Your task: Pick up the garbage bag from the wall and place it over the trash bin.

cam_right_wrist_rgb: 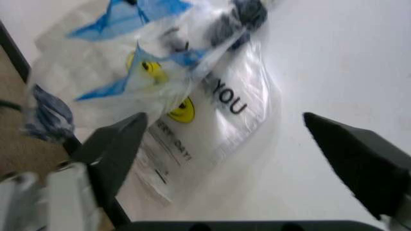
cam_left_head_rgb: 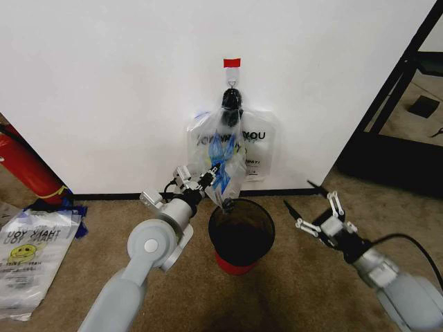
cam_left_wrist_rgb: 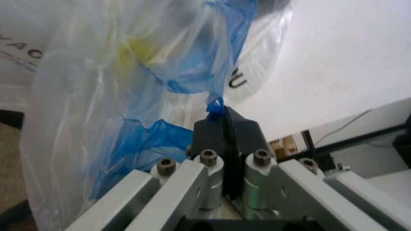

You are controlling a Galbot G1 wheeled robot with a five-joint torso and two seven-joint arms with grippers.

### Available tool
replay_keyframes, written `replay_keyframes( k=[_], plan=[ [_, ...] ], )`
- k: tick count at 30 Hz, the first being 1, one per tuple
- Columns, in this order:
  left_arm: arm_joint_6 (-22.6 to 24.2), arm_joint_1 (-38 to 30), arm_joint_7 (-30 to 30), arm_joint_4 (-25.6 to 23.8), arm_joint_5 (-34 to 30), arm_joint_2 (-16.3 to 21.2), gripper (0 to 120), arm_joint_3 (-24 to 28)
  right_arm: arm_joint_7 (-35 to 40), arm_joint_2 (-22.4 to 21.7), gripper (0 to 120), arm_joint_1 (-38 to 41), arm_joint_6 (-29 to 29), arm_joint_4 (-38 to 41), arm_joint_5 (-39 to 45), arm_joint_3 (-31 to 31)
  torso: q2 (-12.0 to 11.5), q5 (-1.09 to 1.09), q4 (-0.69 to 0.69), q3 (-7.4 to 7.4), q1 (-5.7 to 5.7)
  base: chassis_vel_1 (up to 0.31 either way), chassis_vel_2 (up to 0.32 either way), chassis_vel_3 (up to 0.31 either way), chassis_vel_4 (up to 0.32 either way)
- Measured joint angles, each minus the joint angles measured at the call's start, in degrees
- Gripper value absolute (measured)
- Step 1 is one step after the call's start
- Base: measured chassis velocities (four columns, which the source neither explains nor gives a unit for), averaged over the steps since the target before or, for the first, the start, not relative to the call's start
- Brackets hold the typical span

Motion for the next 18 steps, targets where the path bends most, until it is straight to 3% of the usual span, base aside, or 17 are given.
replay_keyframes(
  k=[2,3,9,12,18],
  plan=[
    [0.0,-0.53,0.0,0.3,0.0,-0.01,0,0.7,1.82,-1.16,98,1.84,-0.59,-1.28,-0.47,-2.08,0.0,-0.01,-0.06,0.0,0.0,0.0,0.0,0.0,0.0],
    [0.0,-0.84,0.0,0.49,0.0,-0.02,0,1.08,3.68,-2.42,100,5.8,-0.99,-3.68,-0.26,-6.31,0.0,-0.01,-0.09,0.0,0.0,0.0,0.0,0.0,0.0],
    [0.02,-1.06,-0.02,0.66,0.0,-0.31,0,1.1,3.31,-3.34,100,19.53,-0.88,-10.25,5.12,-20.3,0.0,-0.02,0.02,0.01,0.0,0.0,0.0,0.0,0.0],
    [0.05,-1.09,-0.07,0.74,0.0,-0.21,0,0.69,3.33,-1.33,100,26.73,-0.36,-15.93,4.64,-27.22,0.0,0.0,-0.03,0.01,0.01,0.0,0.0,0.0,0.0],
    [0.11,-0.81,-0.06,0.79,-0.01,0.34,0,0.12,4.47,3.69,100,34.49,0.52,-23.36,2.13,-33.07,0.0,-0.01,-0.02,0.01,0.0,0.0,0.0,0.0,0.0]
  ],
)
